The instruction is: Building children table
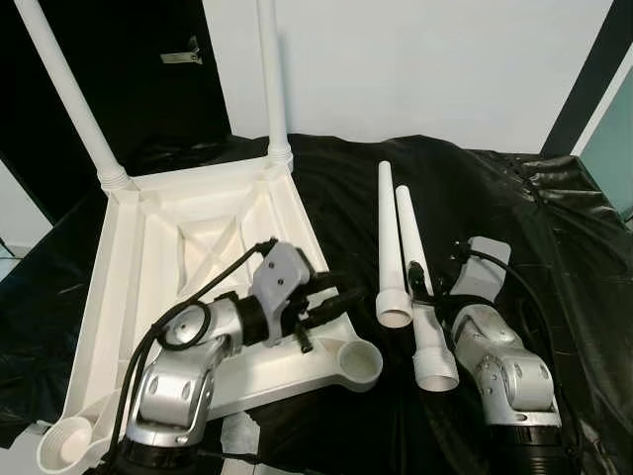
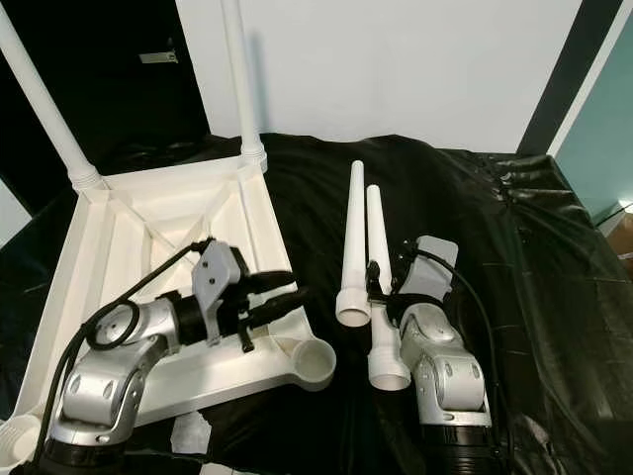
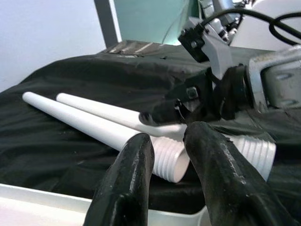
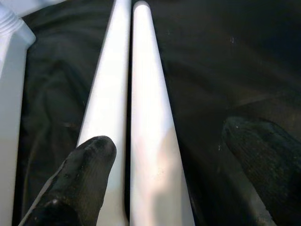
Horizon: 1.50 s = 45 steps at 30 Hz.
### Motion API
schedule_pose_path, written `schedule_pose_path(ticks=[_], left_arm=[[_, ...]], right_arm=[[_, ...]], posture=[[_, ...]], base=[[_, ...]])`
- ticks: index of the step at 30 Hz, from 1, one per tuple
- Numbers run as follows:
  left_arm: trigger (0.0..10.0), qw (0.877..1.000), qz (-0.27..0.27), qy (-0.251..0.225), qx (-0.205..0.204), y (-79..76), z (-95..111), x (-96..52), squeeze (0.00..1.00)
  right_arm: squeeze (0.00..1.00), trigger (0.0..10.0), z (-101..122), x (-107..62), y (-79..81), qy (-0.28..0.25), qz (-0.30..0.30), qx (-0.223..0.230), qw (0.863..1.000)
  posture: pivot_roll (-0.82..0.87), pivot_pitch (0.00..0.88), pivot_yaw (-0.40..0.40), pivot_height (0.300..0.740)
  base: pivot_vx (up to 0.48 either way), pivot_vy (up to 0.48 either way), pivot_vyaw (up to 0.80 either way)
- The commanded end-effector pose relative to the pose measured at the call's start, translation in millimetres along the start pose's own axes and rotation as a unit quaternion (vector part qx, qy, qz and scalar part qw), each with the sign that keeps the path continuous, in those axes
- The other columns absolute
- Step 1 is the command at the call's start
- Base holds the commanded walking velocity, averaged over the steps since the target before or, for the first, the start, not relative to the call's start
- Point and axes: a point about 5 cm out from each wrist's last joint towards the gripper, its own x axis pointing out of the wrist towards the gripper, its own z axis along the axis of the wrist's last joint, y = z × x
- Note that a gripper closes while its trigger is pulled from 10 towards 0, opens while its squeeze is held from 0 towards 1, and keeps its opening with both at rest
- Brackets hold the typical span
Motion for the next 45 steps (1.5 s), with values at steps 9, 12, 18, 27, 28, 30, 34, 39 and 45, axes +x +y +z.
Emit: schedule_pose_path(ticks=[9, 12, 18, 27, 28, 30, 34, 39, 45], left_arm=[[10.0, 0.992, 0.126, -0.006, 0.009, 15.0, 6.3, -1.7, 0.00], [10.0, 0.992, 0.127, -0.008, 0.010, 17.2, 8.2, -2.6, 0.00], [10.0, 0.992, 0.127, -0.010, 0.016, 17.6, 9.2, -1.1, 0.00], [10.0, 0.992, 0.127, -0.016, 0.018, 16.2, 9.8, 5.0, 0.00], [10.0, 0.992, 0.127, -0.017, 0.018, 16.0, 9.7, 5.8, 0.00], [10.0, 0.991, 0.128, -0.017, 0.020, 16.1, 9.8, 6.9, 0.00], [10.0, 0.991, 0.130, -0.020, 0.022, 16.4, 10.2, 8.9, 0.00], [10.0, 0.991, 0.130, -0.025, 0.024, 17.0, 12.0, 12.0, 0.00], [10.0, 0.990, 0.140, -0.011, -0.007, 21.4, 9.9, 15.6, 0.00]], right_arm=[[0.00, 10.0, -12.4, 4.4, 3.1, 0.094, -0.007, 0.038, 0.995], [0.00, 10.0, -17.3, 5.5, -2.0, 0.137, -0.019, 0.054, 0.989], [0.00, 10.0, -19.4, 5.8, -7.9, 0.170, -0.024, 0.067, 0.983], [0.00, 10.0, -18.1, 9.4, -23.9, 0.220, -0.033, 0.031, 0.974], [0.00, 8.2, -17.7, 10.0, -24.9, 0.225, -0.032, 0.024, 0.974], [0.00, 4.9, -17.0, 10.2, -24.6, 0.235, -0.026, 0.023, 0.971], [0.00, 1.8, -18.0, 8.6, -24.2, 0.261, -0.015, 0.027, 0.965], [0.00, 0.0, -15.7, 7.3, -27.6, 0.270, -0.014, 0.017, 0.962], [0.00, 0.0, -0.8, 11.4, -27.9, 0.223, -0.021, -0.009, 0.975]], posture=[[0.02, 0.000, -0.003, 0.740], [0.01, 0.000, -0.010, 0.740], [0.00, 0.000, -0.021, 0.740], [-0.01, 0.000, -0.045, 0.740], [-0.01, 0.000, -0.047, 0.740], [-0.01, 0.000, -0.055, 0.740], [-0.02, 0.000, -0.059, 0.740], [-0.02, 0.000, -0.062, 0.740], [-0.02, 0.000, -0.059, 0.740]], base=[[0.000, 0.000, 0.00], [0.000, 0.000, 0.00], [0.000, 0.000, 0.00], [0.000, 0.000, 0.00], [0.000, 0.000, 0.00], [0.000, 0.000, 0.00], [0.000, 0.000, 0.00], [0.000, 0.000, 0.00], [0.000, 0.000, 0.00]])
